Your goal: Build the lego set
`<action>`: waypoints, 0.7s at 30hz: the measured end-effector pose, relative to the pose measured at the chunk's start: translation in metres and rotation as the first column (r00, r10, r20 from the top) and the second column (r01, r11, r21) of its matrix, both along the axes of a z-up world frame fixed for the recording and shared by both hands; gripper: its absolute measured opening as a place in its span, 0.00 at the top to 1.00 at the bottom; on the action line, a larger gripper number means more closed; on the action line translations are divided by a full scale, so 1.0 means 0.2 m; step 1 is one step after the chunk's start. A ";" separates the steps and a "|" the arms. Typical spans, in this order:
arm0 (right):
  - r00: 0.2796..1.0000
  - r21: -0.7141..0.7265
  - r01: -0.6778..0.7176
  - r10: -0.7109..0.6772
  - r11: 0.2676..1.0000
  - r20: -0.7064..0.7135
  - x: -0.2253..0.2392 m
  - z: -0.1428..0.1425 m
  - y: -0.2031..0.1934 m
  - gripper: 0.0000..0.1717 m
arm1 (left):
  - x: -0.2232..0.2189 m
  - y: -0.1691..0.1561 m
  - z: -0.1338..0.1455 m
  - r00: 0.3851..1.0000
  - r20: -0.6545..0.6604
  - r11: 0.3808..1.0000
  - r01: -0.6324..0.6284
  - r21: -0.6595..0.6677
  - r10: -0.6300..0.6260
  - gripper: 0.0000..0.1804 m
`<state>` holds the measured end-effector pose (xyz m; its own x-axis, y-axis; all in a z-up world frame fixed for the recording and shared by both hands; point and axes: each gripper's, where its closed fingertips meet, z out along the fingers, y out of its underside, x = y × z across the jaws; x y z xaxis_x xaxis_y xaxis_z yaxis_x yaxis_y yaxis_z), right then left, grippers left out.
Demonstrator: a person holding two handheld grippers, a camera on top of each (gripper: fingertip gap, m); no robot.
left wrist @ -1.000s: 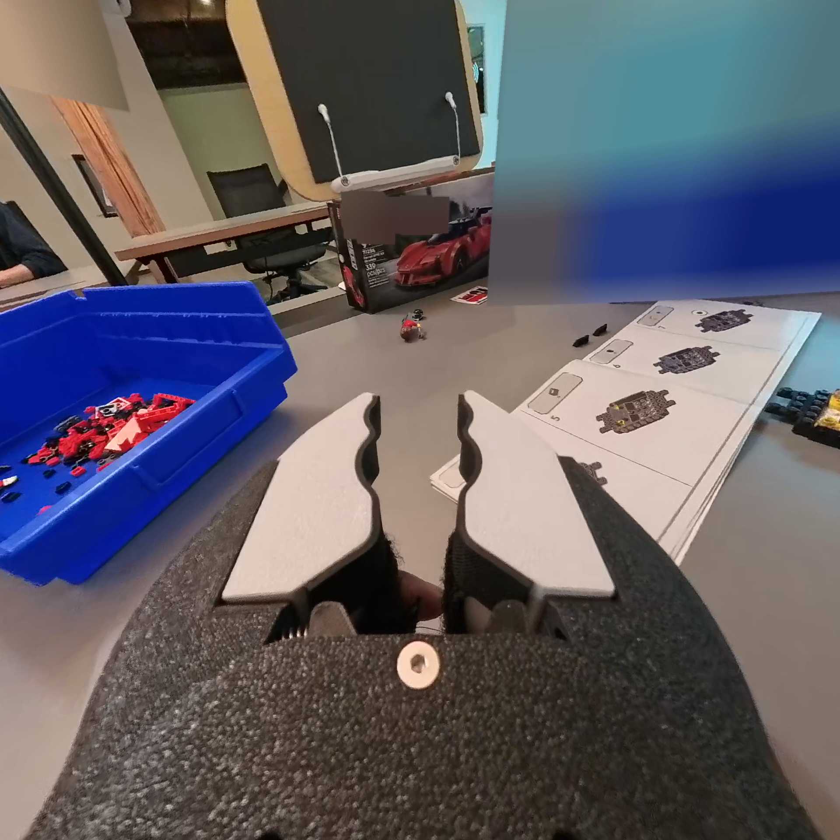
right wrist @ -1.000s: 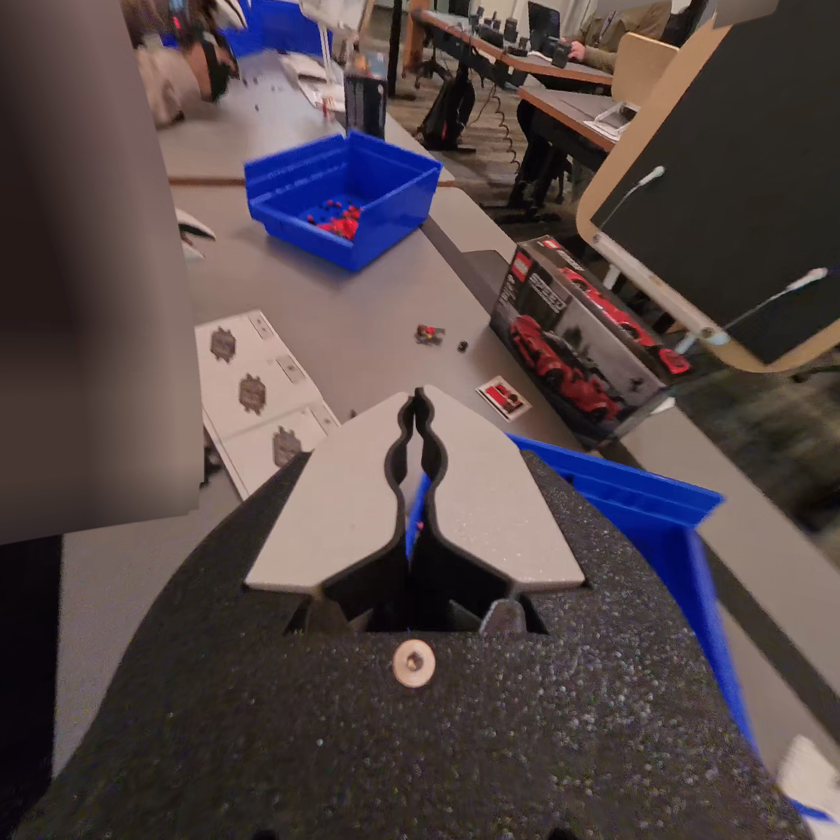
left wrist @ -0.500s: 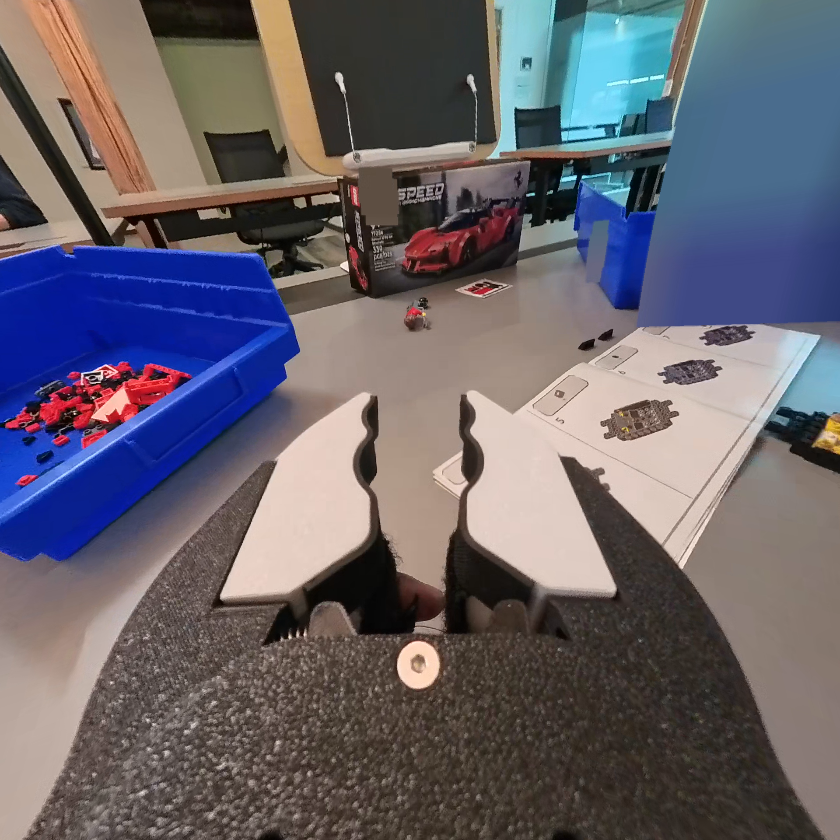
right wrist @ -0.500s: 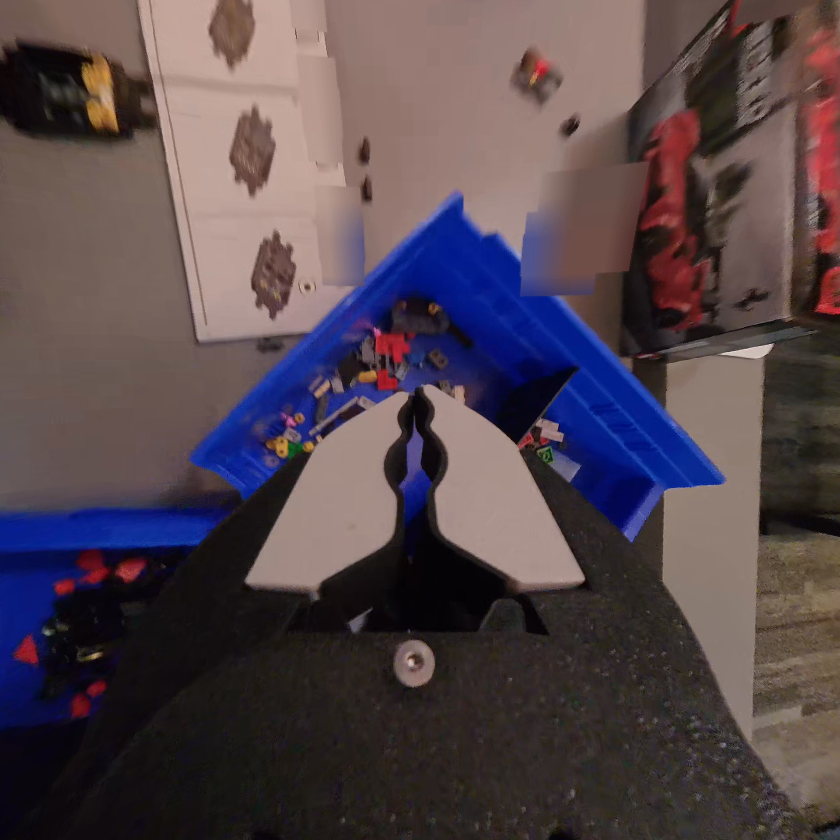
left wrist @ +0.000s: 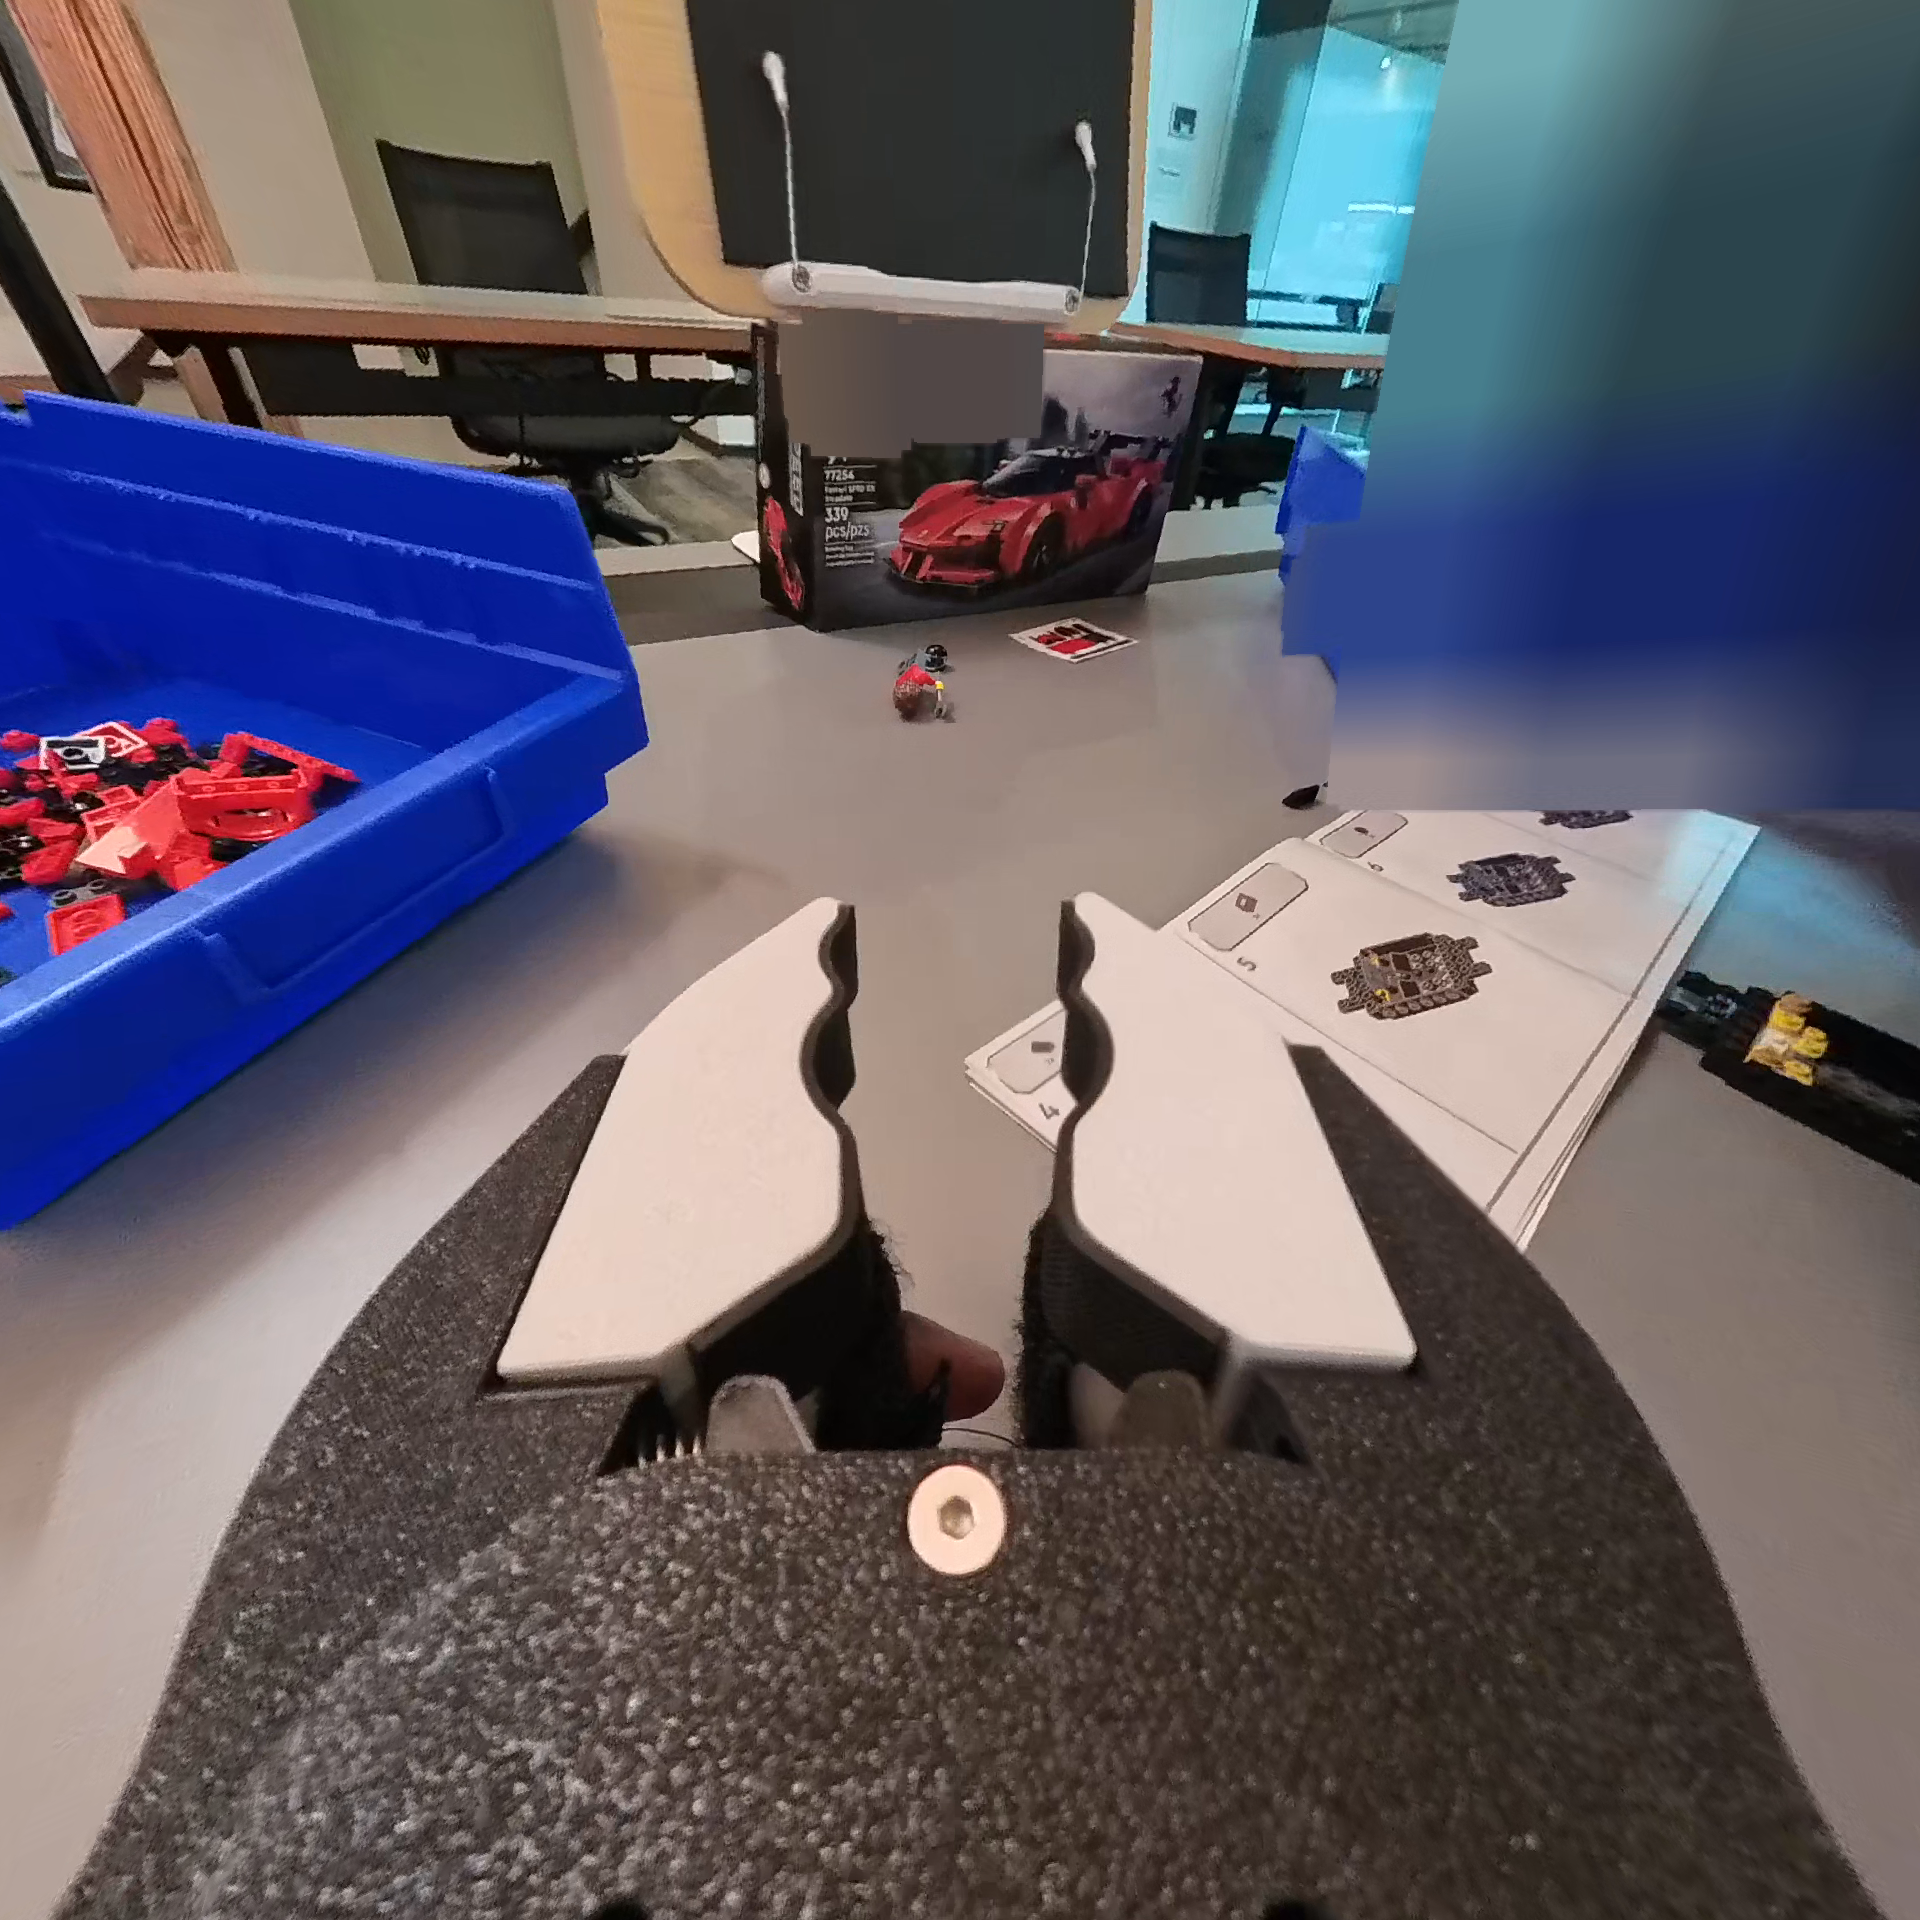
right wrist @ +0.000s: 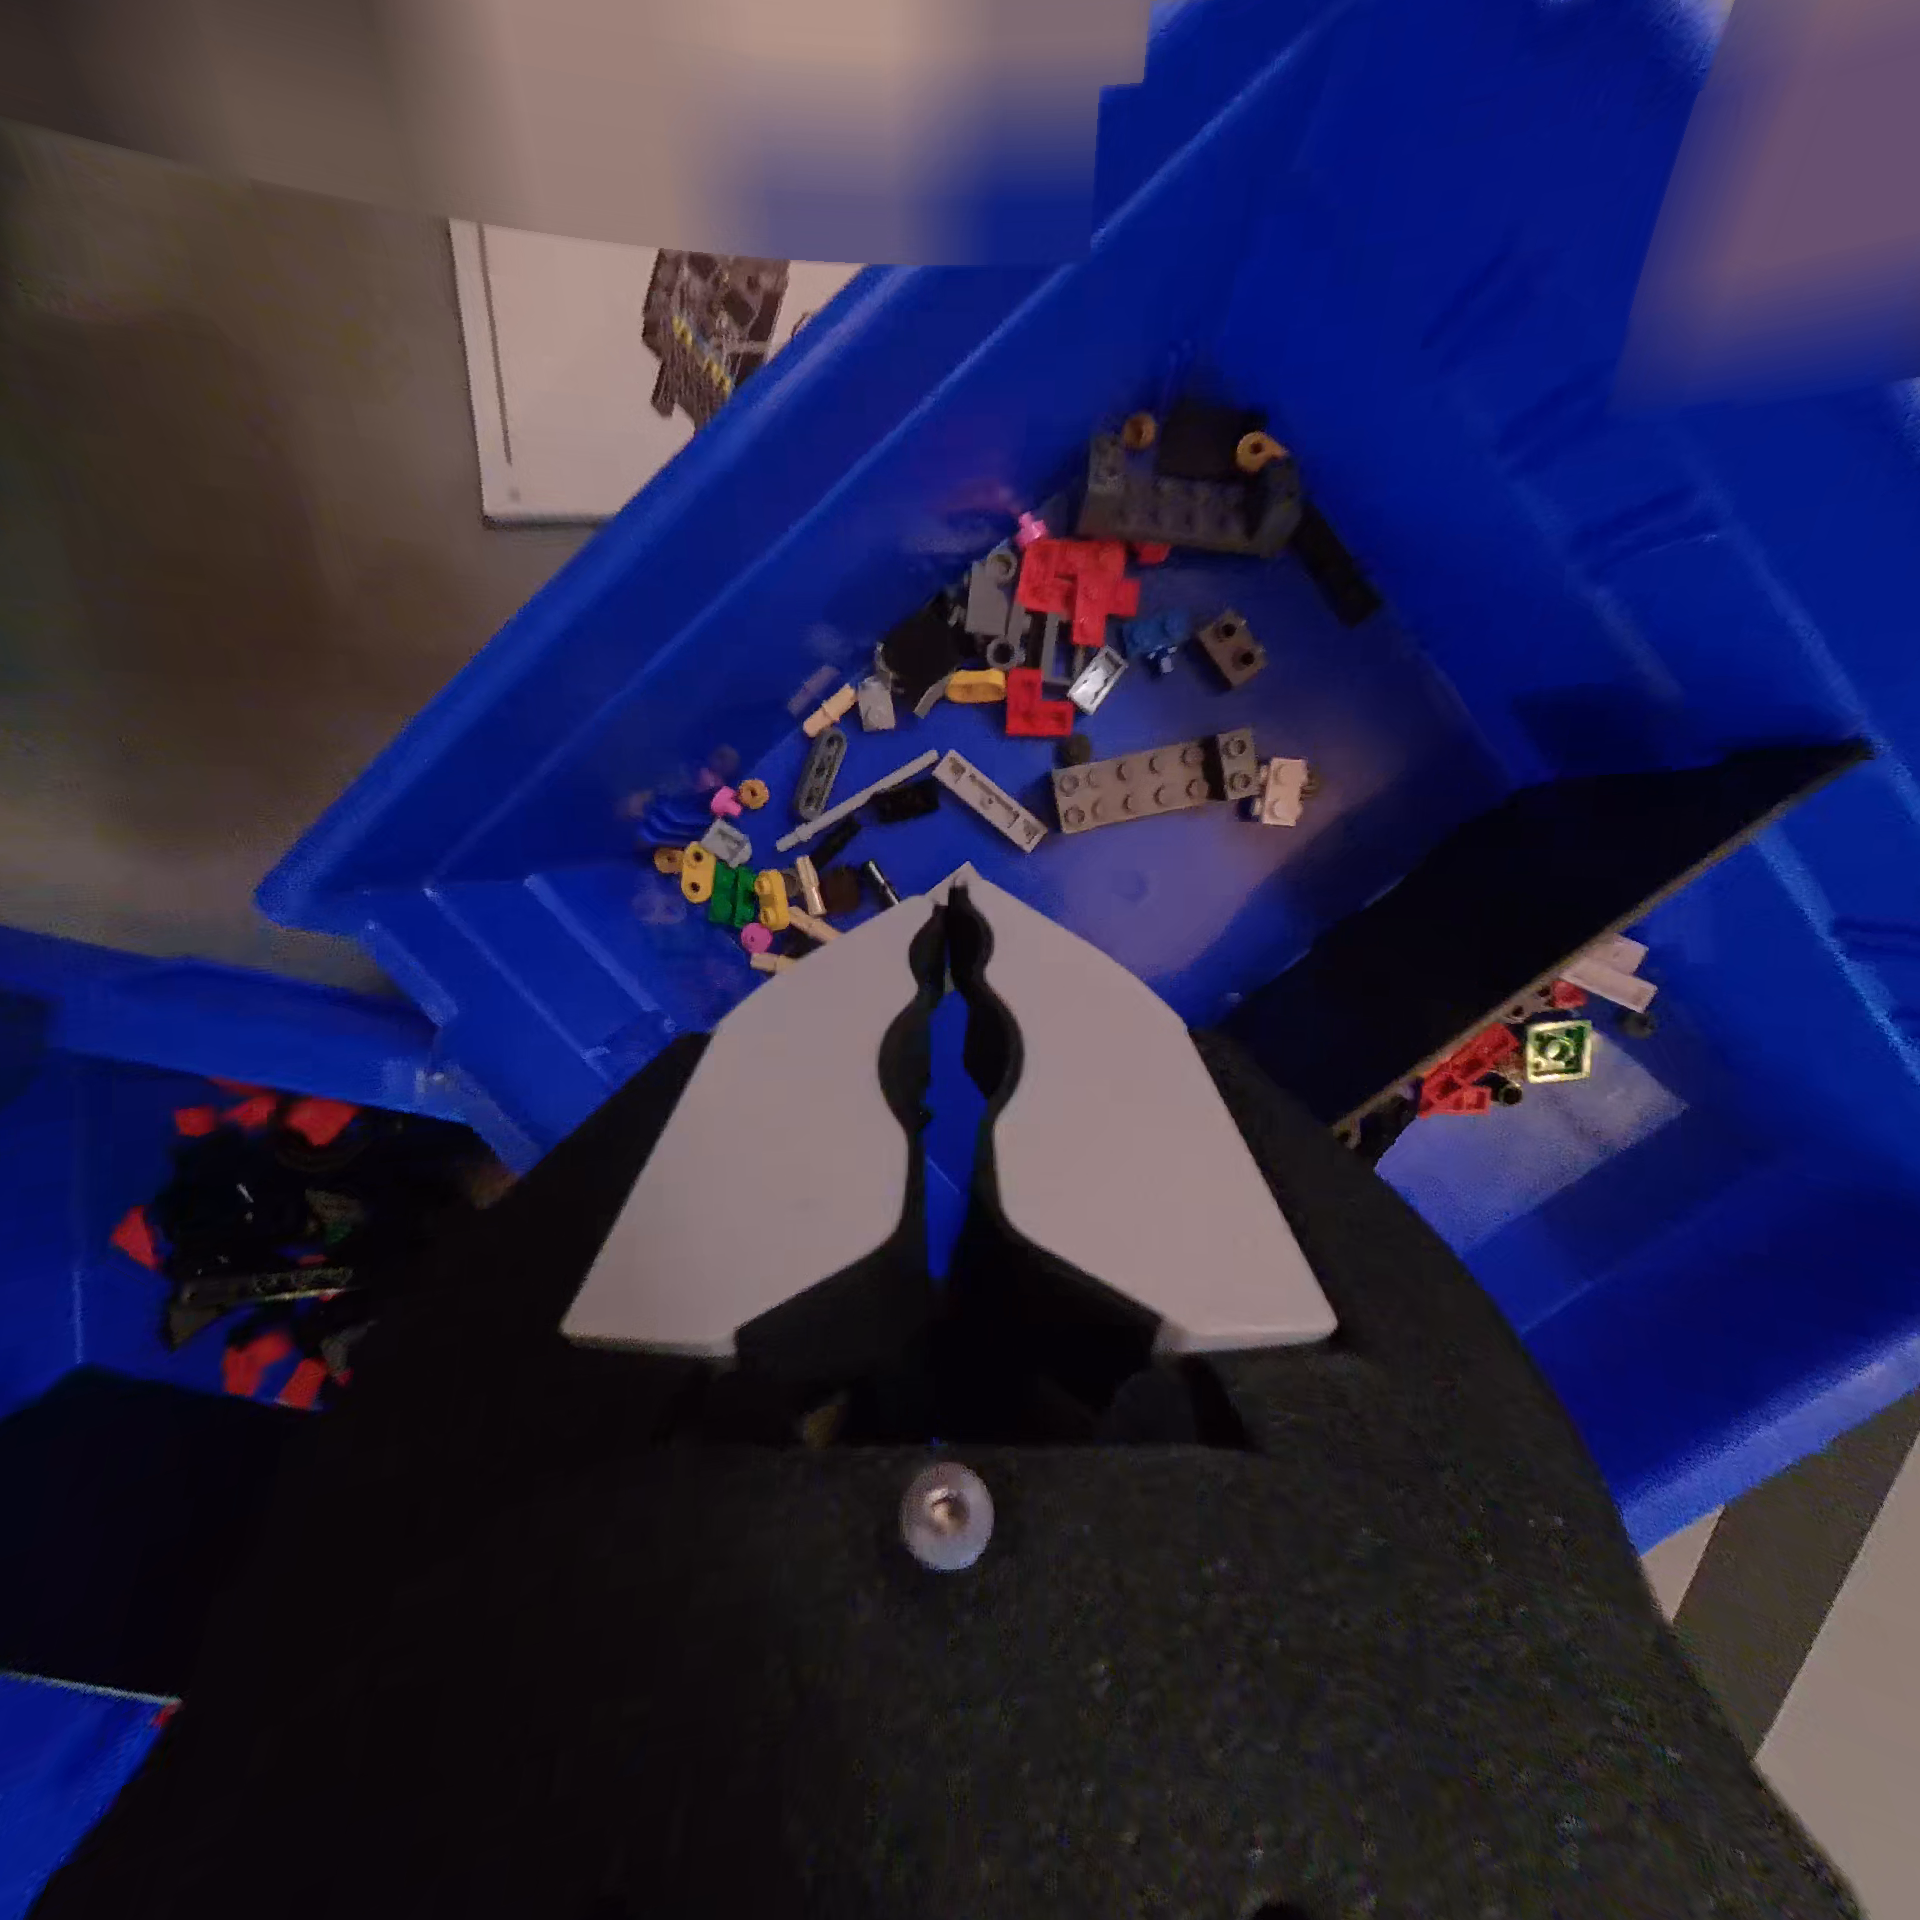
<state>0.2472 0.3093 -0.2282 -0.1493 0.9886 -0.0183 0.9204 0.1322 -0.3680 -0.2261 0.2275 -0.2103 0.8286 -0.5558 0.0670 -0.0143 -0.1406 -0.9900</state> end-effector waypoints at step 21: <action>0.970 -0.193 -0.137 0.171 0.972 0.173 -0.10 -0.25 -0.12 0.85 | 0.04 0.02 -0.07 0.998 -0.050 0.994 0.041 -0.101 -0.047 0.80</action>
